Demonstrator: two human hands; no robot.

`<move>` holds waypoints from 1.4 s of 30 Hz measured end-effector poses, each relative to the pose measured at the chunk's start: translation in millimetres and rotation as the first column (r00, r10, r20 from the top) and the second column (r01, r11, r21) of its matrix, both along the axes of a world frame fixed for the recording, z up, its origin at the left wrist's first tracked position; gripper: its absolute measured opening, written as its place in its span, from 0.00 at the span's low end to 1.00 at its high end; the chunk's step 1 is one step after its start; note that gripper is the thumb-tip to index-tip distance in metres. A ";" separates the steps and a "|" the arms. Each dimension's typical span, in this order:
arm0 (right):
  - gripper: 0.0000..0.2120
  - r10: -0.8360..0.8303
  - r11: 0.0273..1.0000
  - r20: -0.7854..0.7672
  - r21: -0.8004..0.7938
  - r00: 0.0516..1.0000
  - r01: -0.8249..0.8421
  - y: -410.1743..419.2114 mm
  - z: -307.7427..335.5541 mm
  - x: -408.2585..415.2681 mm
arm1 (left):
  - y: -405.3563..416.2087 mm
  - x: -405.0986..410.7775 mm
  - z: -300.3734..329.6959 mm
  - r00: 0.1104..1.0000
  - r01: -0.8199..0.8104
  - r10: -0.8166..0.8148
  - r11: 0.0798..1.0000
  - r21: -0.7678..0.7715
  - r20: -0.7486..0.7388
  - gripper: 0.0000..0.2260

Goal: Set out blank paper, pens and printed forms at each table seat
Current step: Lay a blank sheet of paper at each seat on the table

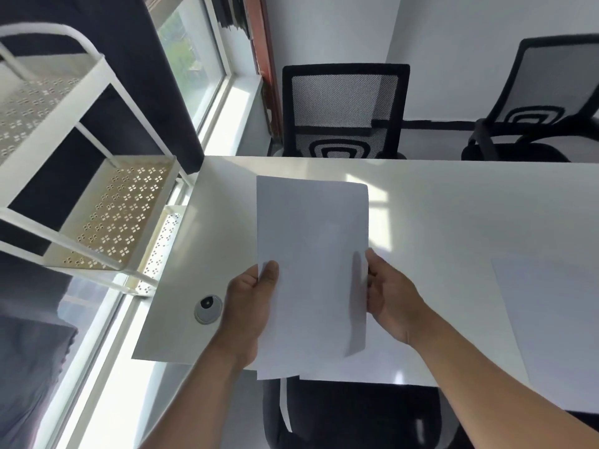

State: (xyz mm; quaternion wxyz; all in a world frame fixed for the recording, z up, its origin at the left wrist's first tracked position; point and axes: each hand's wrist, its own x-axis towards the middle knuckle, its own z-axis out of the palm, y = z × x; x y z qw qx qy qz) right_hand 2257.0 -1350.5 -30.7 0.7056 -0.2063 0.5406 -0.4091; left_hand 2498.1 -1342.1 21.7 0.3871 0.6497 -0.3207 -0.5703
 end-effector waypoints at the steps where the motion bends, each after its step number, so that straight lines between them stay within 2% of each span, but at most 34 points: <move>1: 0.20 0.010 1.000 0.032 -0.017 0.999 -0.010 -0.4 5.9 -4.8 | 0.2 -0.8 2.3 1.000 0.000 0.000 1.000 -0.010 0.003 0.11; 3: 0.19 0.031 0.998 0.016 -0.051 0.999 -0.030 0.7 21.1 -16.8 | 0.3 -3.9 8.6 1.000 0.009 -0.008 0.999 -0.046 0.016 0.13; 7: 0.14 0.015 0.987 -0.216 -0.151 0.976 -0.049 12.4 53.1 -37.5 | 1.7 -20.8 22.5 0.997 0.082 -0.079 0.989 -0.123 0.024 0.13; 10: 0.10 -0.132 0.970 -0.387 -0.240 0.913 0.039 30.1 84.4 -59.0 | 3.2 -53.5 44.9 0.987 0.156 -0.158 0.973 -0.170 0.005 0.12; 14: 0.07 -0.334 0.920 -0.465 -0.351 0.820 0.175 67.1 136.2 -101.4 | 7.8 -113.2 84.7 0.962 0.262 -0.272 0.932 -0.250 -0.005 0.13; 19: 0.06 -0.538 0.824 -0.445 -0.455 0.716 0.337 135.9 201.0 -173.0 | 31.9 -198.7 142.6 0.901 0.394 -0.432 0.858 -0.329 -0.047 0.13; 24: 0.06 -0.686 0.716 -0.442 -0.552 0.579 0.427 224.4 248.1 -237.4 | 84.5 -282.3 188.0 0.807 0.514 -0.585 0.763 -0.391 -0.081 0.14; 27: 0.09 -0.741 0.665 -0.443 -0.583 0.504 0.466 295.9 266.3 -278.0 | 137.1 -335.3 213.3 0.735 0.590 -0.672 0.696 -0.410 -0.083 0.14; 31: 0.09 -0.844 0.534 -0.370 -0.655 0.389 0.535 412.2 290.0 -331.9 | 232.6 -409.3 242.5 0.639 0.668 -0.767 0.588 -0.456 -0.052 0.15; 36: 0.08 -0.905 0.422 -0.375 -0.730 0.201 0.538 547.1 310.5 -385.1 | 351.3 -490.1 263.5 0.542 0.712 -0.838 0.498 -0.496 -0.064 0.15; 38: 0.12 -0.930 0.346 -0.353 -0.751 0.100 0.563 613.3 314.2 -408.7 | 410.2 -526.8 270.3 0.482 0.739 -0.875 0.438 -0.512 -0.052 0.17; 40: 0.24 -0.934 0.316 -0.355 -0.773 0.037 0.550 656.5 317.3 -423.4 | 447.6 -552.1 273.6 0.449 0.746 -0.892 0.405 -0.529 -0.049 0.17; 42: 0.29 -0.939 0.265 -0.343 -0.786 -0.037 0.559 705.8 321.9 -436.2 | 489.0 -579.6 280.8 0.378 0.765 -0.926 0.323 -0.557 -0.019 0.17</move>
